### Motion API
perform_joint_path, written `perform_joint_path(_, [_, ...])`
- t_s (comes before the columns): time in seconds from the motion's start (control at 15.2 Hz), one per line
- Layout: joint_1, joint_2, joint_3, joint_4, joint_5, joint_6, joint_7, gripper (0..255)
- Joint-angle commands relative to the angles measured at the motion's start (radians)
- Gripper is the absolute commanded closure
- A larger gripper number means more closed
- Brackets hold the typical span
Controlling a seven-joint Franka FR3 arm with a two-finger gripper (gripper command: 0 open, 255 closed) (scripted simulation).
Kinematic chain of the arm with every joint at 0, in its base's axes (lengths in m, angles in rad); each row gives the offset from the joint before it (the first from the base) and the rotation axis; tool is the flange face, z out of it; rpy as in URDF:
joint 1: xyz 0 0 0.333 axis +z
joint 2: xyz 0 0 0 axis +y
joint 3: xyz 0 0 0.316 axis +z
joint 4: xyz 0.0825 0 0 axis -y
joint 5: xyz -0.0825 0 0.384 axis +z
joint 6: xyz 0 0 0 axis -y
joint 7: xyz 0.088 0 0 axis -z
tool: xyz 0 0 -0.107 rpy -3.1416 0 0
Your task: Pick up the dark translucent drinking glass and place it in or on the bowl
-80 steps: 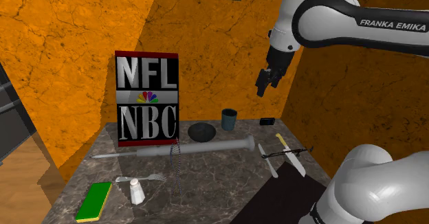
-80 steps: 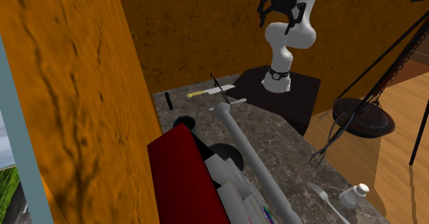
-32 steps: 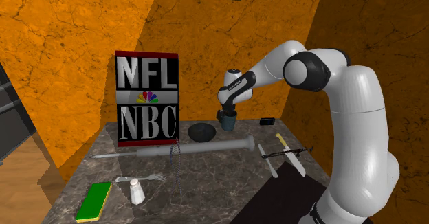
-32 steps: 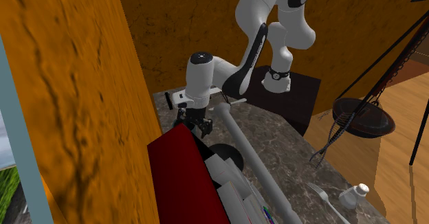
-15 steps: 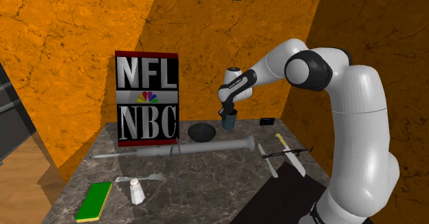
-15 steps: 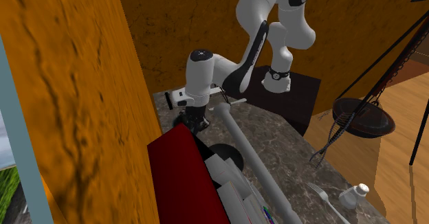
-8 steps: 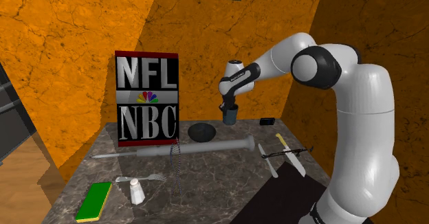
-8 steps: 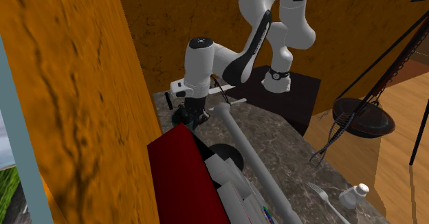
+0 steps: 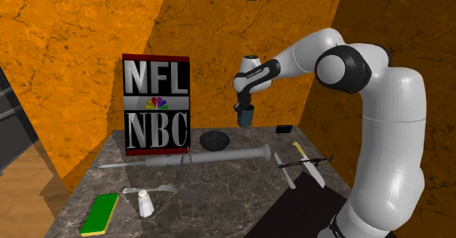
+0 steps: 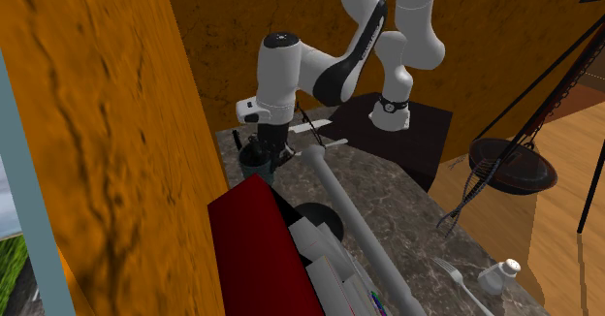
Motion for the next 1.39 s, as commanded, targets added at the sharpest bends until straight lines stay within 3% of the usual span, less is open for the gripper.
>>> perform_joint_path(0.0, [0.002,-0.02,-0.001,0.004,-0.002,-0.023,0.001,255])
perform_joint_path(0.26, [0.003,-0.043,-0.001,0.022,-0.003,-0.065,-0.001,255])
perform_joint_path(0.79, [0.128,-0.065,0.04,0.039,-0.049,-0.116,0.187,255])
perform_joint_path(1.32, [0.242,-0.035,0.084,0.129,-0.083,-0.192,0.355,255])
